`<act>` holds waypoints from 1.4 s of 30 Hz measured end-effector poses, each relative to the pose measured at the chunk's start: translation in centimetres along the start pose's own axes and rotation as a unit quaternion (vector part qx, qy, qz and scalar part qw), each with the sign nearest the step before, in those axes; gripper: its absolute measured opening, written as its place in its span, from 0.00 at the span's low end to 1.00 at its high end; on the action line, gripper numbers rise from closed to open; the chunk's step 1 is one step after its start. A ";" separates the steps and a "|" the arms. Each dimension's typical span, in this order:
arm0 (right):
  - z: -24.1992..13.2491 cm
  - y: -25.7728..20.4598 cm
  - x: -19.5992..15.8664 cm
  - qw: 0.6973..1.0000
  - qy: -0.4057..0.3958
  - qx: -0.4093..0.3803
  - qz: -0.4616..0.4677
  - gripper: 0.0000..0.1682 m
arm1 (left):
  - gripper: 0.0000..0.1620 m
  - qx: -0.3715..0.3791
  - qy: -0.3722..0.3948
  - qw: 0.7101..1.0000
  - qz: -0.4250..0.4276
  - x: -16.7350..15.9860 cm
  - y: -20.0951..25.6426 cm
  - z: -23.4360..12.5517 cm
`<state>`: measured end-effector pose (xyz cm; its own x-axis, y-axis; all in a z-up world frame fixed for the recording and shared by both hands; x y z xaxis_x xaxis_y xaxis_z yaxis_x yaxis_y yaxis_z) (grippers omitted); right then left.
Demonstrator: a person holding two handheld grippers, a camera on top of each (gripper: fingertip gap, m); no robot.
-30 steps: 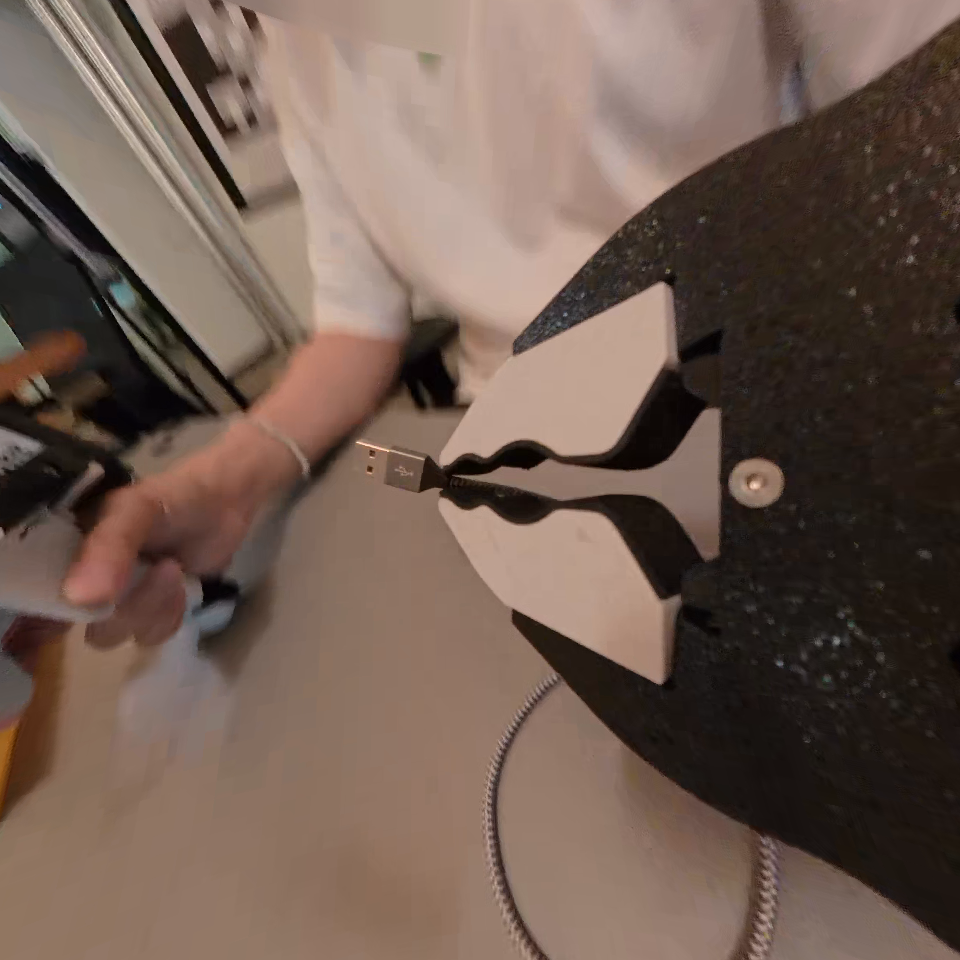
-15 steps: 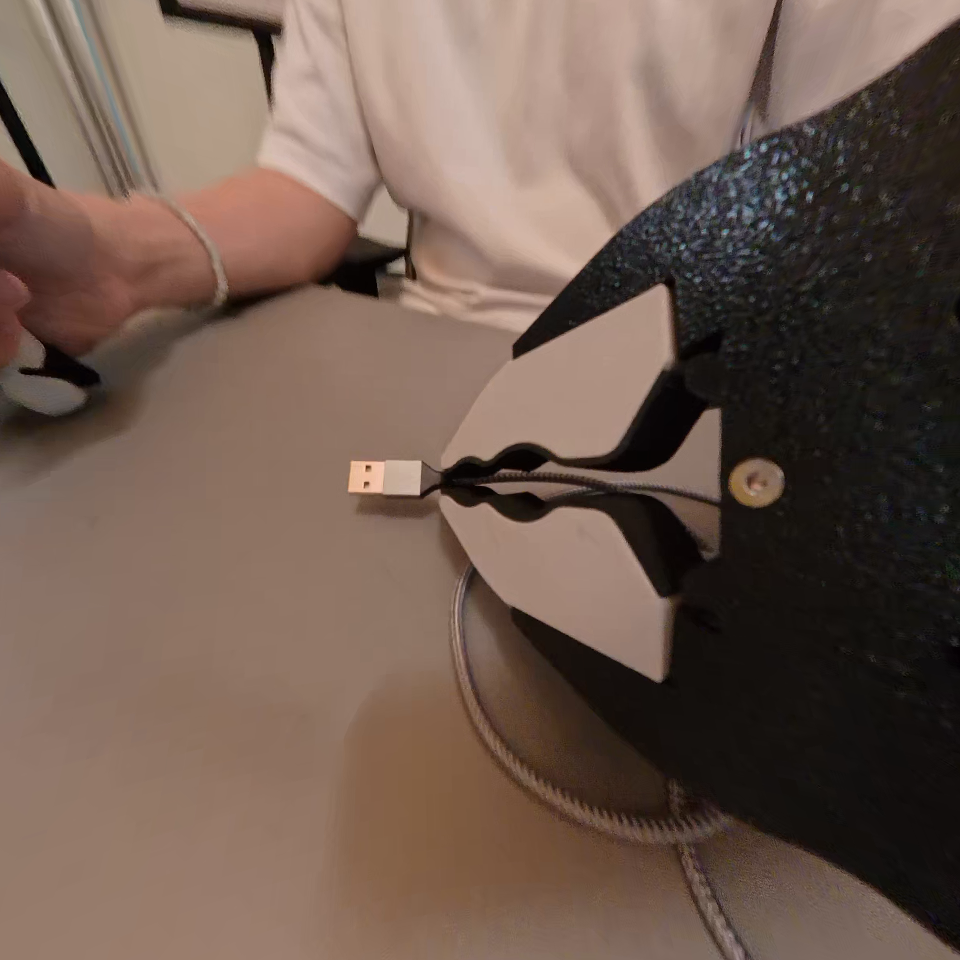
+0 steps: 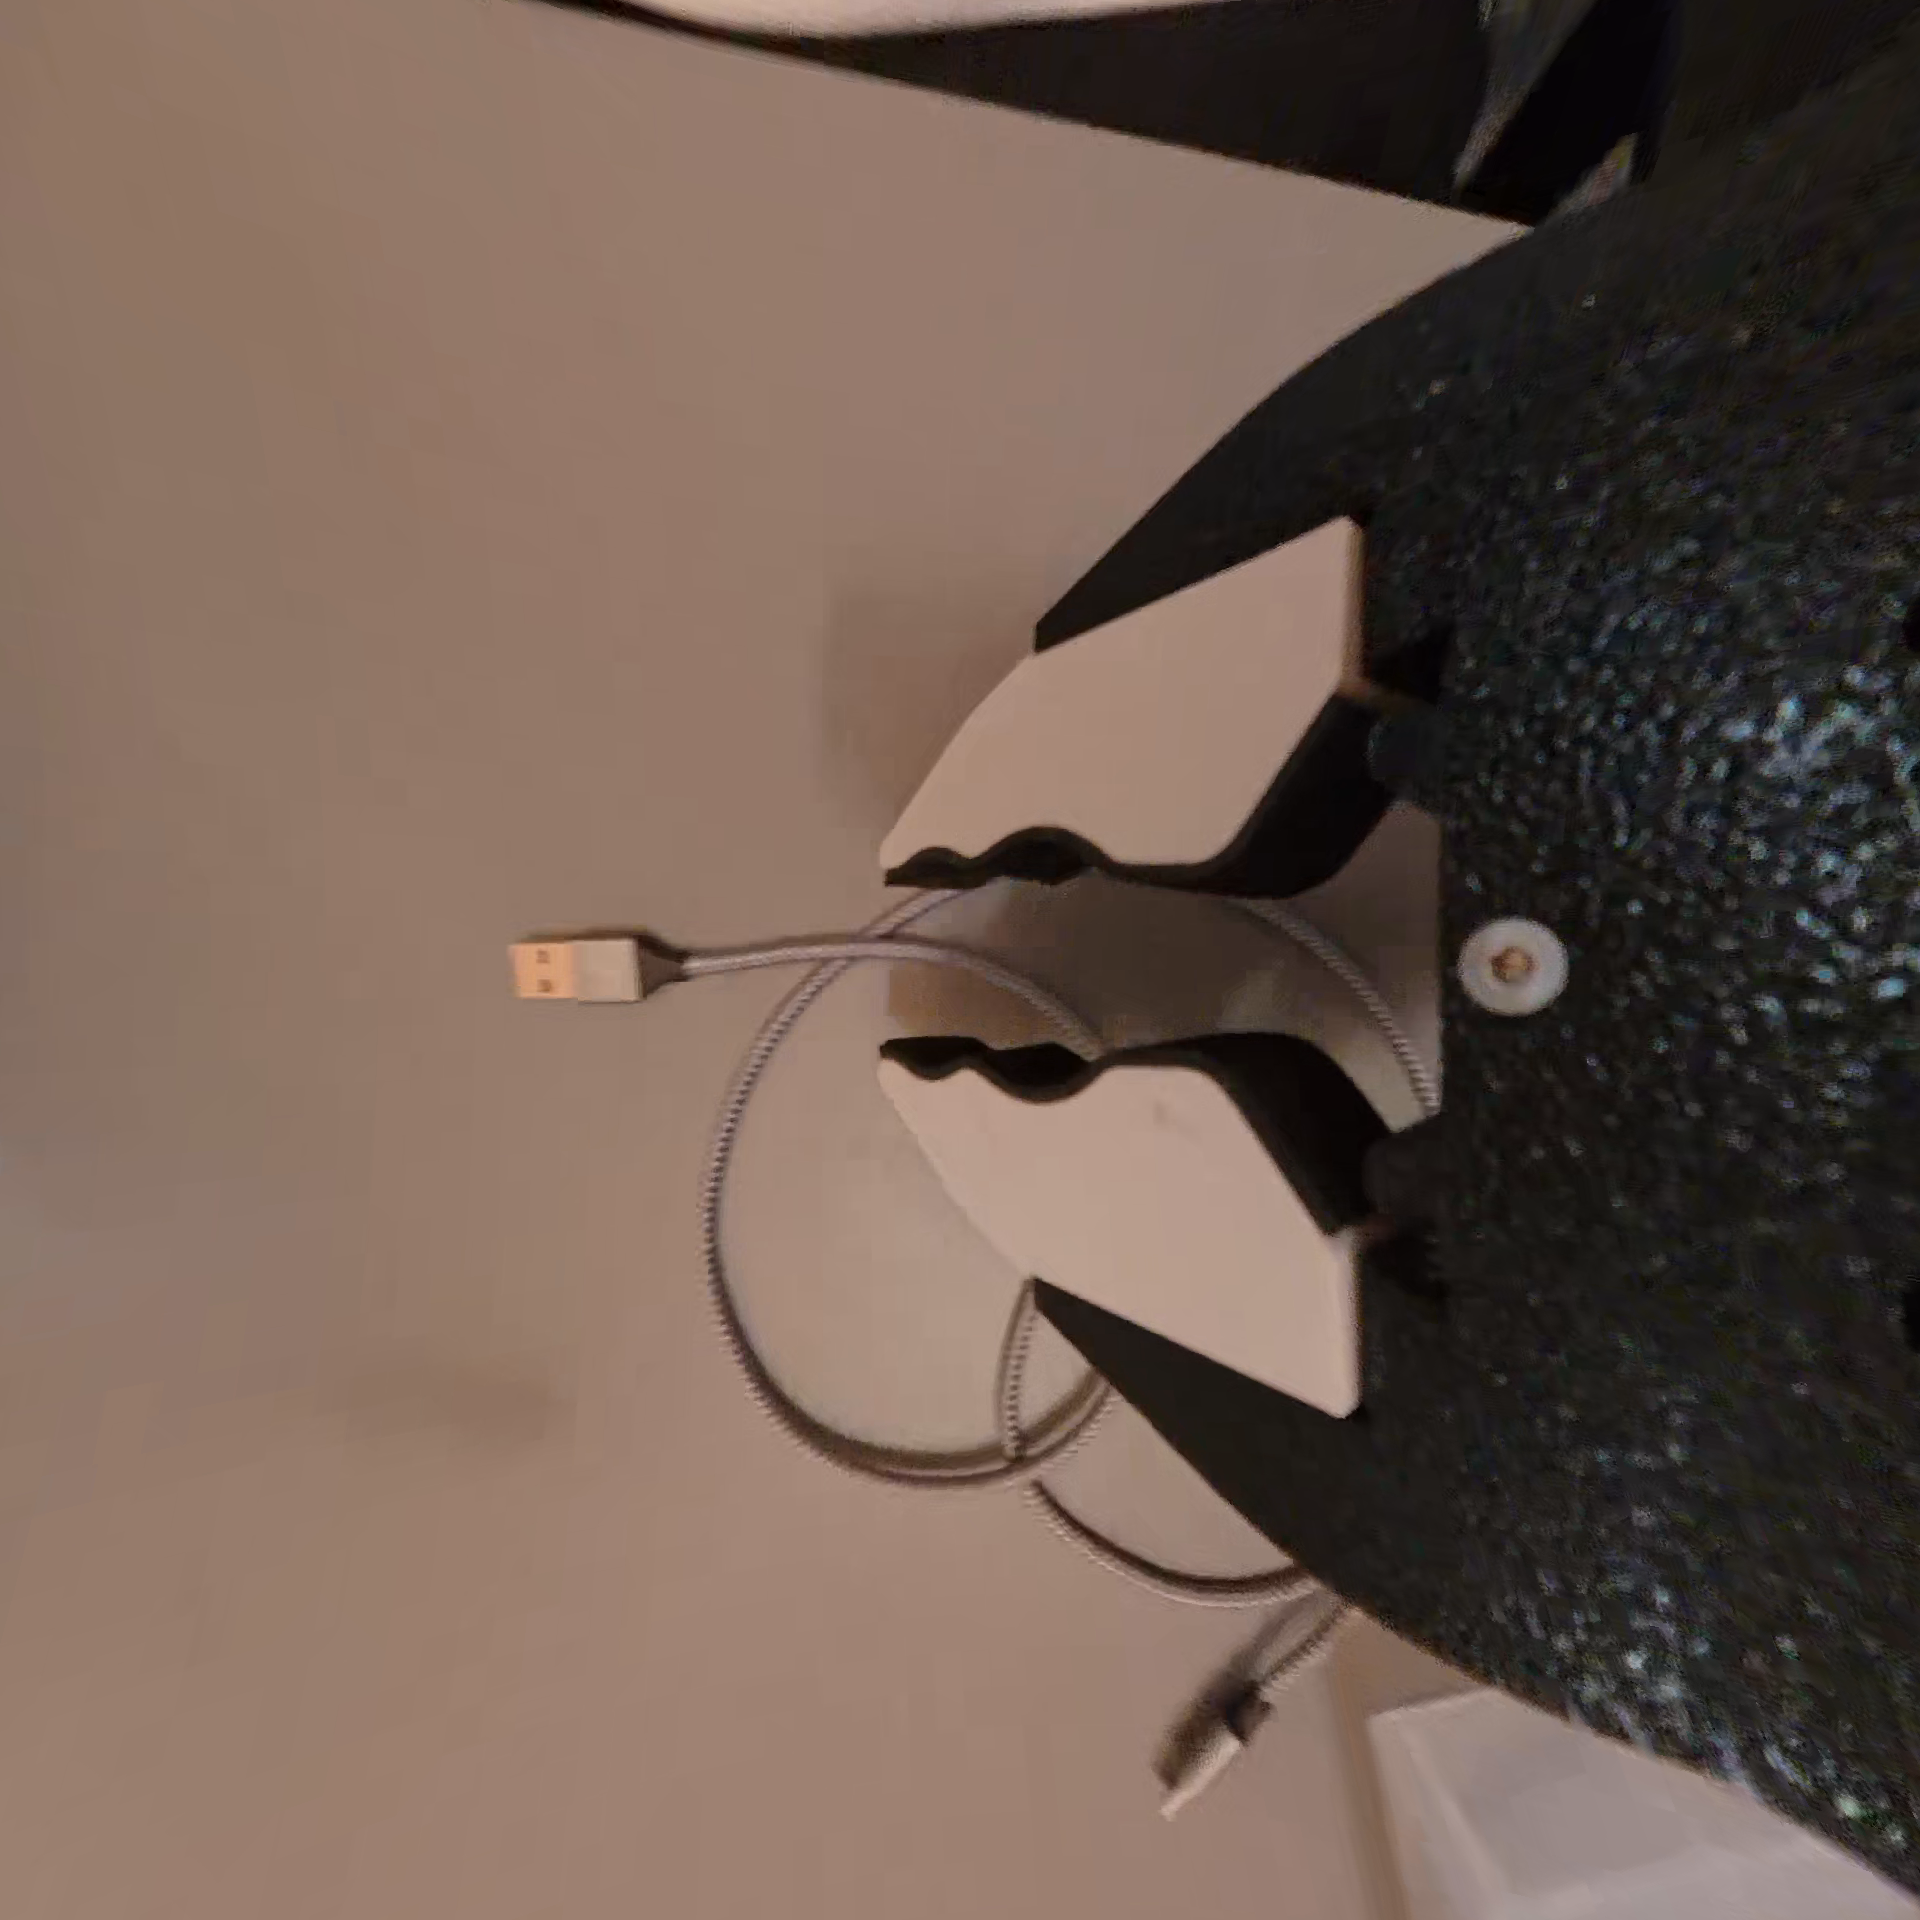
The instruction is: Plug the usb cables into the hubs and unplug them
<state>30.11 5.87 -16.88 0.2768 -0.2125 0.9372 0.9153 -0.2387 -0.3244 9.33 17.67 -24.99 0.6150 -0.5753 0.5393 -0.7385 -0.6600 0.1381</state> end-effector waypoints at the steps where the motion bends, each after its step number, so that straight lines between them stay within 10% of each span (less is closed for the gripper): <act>1: 0.0 0.0 0.0 1.000 -0.002 0.001 -0.001 0.21 | 0.16 0.015 -0.014 1.000 0.009 -0.6 0.3 0.0; 8: 0.0 -0.2 0.0 1.000 0.000 0.008 -0.003 0.21 | 0.27 0.034 -0.030 0.998 -0.052 -2.0 1.4 1.3; 12: 0.0 -0.4 -0.1 1.000 -0.002 0.010 -0.008 0.21 | 0.02 0.064 -0.035 0.997 -0.032 -1.8 1.5 1.8; 18: 0.1 -0.6 -0.2 1.000 -0.005 0.011 -0.018 0.21 | 0.02 0.090 -0.032 0.991 -0.089 -1.5 0.4 1.7; 23: 0.0 -0.4 0.0 1.000 -0.001 0.011 -0.009 0.21 | 0.02 -0.127 0.056 0.977 -0.160 1.7 5.6 0.1; 33: -0.1 -0.2 0.0 1.000 0.001 0.011 0.002 0.21 | 0.01 -0.405 0.329 0.848 -0.097 14.1 8.7 -18.9; 42: -0.2 0.0 0.1 1.000 0.007 0.008 0.008 0.21 | 0.01 -0.508 0.238 0.774 -0.294 9.4 1.2 -8.7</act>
<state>30.14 5.68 -16.77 0.2882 -0.2292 0.9297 0.9149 -0.2206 -0.3380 11.80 15.66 -12.48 0.9345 0.0838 0.3461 -0.3542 0.1191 0.9276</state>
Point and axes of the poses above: each gripper's, where its closed fingertips meet, z out along the fingers, x out of its top, y = z × x across the jaws, the point moved 2 cm from there along -z, back along the fingers, and after that the axes turned 6 degrees about -x, right-handed, at the moved point
